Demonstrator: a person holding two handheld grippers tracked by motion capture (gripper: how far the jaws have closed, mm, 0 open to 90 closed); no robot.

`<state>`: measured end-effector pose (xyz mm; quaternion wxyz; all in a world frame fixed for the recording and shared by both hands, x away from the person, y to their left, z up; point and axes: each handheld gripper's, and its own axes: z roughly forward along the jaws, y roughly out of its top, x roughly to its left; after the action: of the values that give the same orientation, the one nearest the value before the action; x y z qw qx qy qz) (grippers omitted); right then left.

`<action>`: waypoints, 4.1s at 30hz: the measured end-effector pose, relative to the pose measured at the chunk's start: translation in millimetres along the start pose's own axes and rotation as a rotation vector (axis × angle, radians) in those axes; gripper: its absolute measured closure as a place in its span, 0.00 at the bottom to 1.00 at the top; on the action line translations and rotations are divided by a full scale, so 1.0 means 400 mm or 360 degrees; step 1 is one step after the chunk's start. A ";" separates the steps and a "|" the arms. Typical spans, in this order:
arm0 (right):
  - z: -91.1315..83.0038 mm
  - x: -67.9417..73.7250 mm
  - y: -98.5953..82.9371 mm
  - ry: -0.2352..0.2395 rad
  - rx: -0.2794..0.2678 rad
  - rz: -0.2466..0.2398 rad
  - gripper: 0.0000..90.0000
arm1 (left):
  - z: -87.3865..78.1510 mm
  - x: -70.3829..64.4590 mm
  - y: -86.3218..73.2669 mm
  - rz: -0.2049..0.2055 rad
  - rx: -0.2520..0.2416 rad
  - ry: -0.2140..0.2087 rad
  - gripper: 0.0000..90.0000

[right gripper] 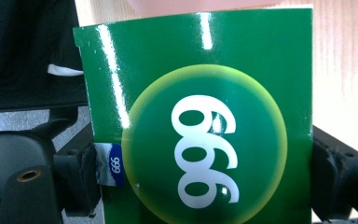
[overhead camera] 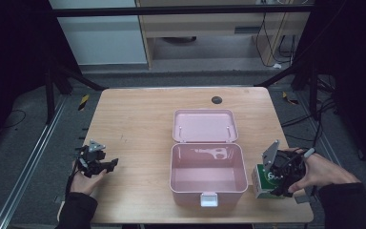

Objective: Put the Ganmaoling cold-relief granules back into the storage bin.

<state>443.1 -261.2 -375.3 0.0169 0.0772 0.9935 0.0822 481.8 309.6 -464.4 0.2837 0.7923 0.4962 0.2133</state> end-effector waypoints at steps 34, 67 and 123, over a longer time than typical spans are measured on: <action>-0.262 -0.010 0.134 -0.0155 -0.0107 0.0070 0.18 | 0.003 0.002 -0.002 0.0000 0.0008 -0.0008 0.44; -0.234 0.004 0.321 -0.0115 -0.0149 0.0019 0.17 | 0.006 0.002 -0.004 0.0007 0.0020 -0.0007 0.44; -0.007 -0.004 0.317 0.0040 -0.0056 -0.0025 0.17 | 0.007 0.003 -0.006 0.0011 0.0024 -0.0004 0.44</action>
<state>463.7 -138.4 -351.4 0.0063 0.0680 0.9926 0.1004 482.6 311.0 -467.9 0.2777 0.7964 0.4947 0.2095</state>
